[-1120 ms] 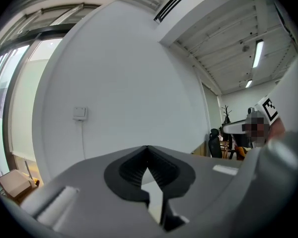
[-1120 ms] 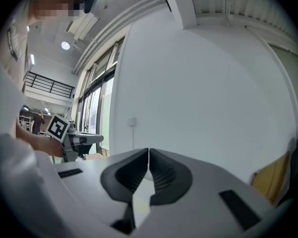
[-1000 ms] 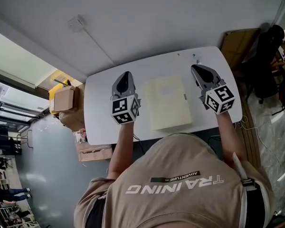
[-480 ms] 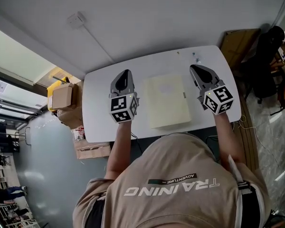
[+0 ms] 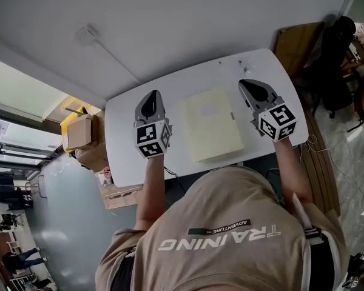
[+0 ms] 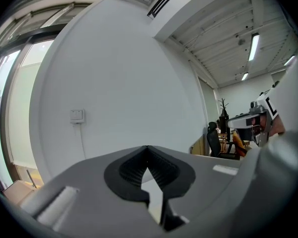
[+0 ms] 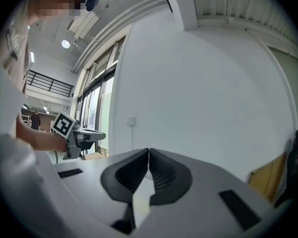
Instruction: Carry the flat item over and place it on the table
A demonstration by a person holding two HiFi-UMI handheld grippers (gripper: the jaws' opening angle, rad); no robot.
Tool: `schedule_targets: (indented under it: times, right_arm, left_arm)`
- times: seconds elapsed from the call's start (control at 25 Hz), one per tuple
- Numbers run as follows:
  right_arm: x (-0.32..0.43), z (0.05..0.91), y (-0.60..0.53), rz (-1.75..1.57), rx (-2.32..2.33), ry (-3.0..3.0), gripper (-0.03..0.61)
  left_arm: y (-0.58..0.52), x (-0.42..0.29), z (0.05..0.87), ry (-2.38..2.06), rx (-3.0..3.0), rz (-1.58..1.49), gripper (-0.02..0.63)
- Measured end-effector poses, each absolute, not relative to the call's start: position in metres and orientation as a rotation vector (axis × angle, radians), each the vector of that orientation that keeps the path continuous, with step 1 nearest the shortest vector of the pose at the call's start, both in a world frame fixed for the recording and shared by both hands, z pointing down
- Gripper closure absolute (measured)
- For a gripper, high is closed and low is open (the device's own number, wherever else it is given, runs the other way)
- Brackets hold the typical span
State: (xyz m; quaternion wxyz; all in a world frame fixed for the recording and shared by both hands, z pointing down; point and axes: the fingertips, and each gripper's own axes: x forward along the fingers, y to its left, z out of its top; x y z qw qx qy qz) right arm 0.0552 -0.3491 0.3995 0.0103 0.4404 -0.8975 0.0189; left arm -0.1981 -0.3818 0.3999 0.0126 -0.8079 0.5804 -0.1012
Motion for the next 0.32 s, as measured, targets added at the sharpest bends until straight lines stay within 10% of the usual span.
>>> schedule_targets:
  times: [0.32]
  right_arm:
    - [0.0608, 0.4018, -0.3489, 0.049, 1.372, -2.79, 0.571]
  left_arm:
    - [-0.3856, -0.1983, 0.4052, 1.808, -2.523, -0.356, 0.609]
